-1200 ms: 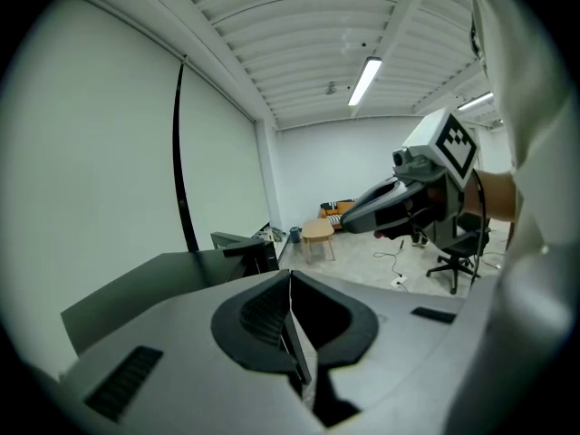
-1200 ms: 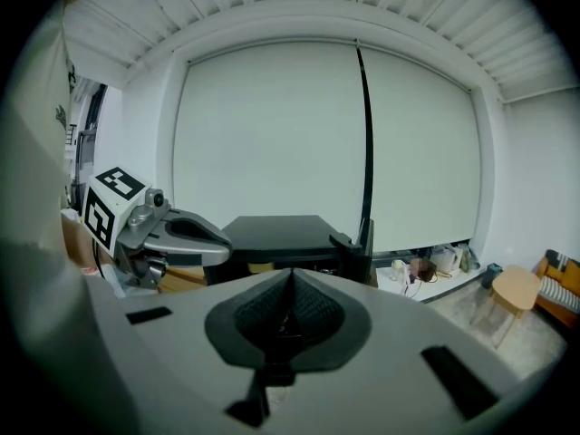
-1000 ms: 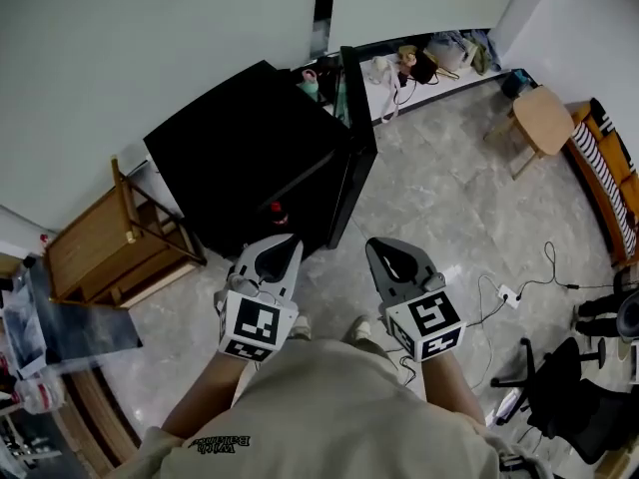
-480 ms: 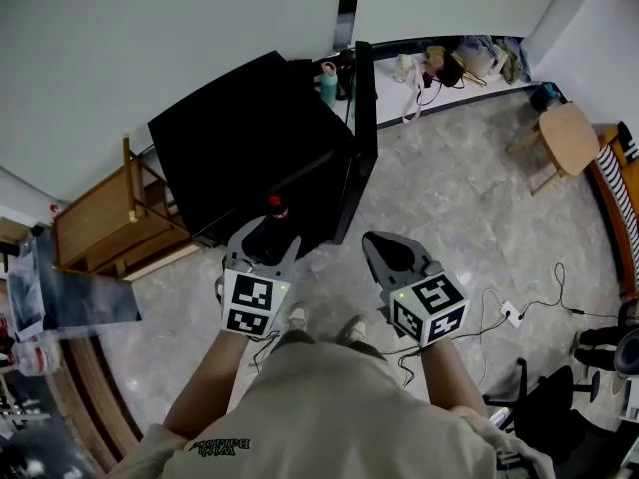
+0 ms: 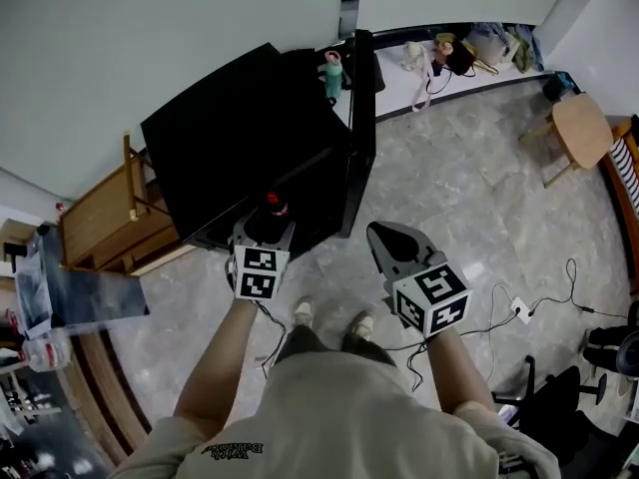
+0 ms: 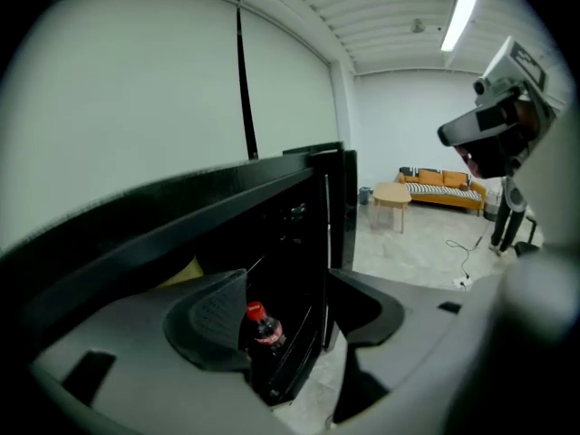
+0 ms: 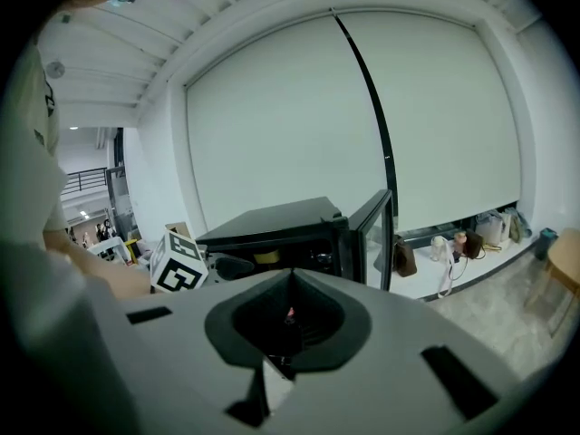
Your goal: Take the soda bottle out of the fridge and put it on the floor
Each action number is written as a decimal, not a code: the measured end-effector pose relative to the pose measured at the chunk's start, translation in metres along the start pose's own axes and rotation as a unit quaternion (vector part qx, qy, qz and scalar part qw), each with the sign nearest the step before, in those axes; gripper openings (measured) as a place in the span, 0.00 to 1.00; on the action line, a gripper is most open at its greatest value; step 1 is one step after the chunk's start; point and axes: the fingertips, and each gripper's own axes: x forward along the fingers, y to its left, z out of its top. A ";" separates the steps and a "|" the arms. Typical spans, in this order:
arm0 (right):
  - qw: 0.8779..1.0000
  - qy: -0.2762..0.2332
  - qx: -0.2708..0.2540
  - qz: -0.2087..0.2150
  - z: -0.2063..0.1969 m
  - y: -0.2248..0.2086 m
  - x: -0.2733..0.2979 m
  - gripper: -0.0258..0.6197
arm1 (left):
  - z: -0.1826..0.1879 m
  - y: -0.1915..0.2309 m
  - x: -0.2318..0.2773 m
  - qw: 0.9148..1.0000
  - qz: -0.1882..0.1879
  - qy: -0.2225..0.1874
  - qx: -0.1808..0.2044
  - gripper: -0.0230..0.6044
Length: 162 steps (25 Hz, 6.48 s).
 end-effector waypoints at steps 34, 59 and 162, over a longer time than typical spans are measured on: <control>0.995 0.086 0.043 -0.013 -0.077 -0.015 0.059 0.04 | -0.096 0.055 0.141 0.991 0.027 0.066 -0.114 0.27; 0.991 0.087 0.072 -0.065 -0.098 -0.005 0.023 0.04 | -0.060 -0.004 0.094 0.992 -0.110 0.050 -0.018 0.24; 0.880 0.293 0.353 -0.118 -0.844 -0.155 0.181 0.04 | -0.639 -0.373 0.424 0.860 -0.348 0.282 0.246 0.24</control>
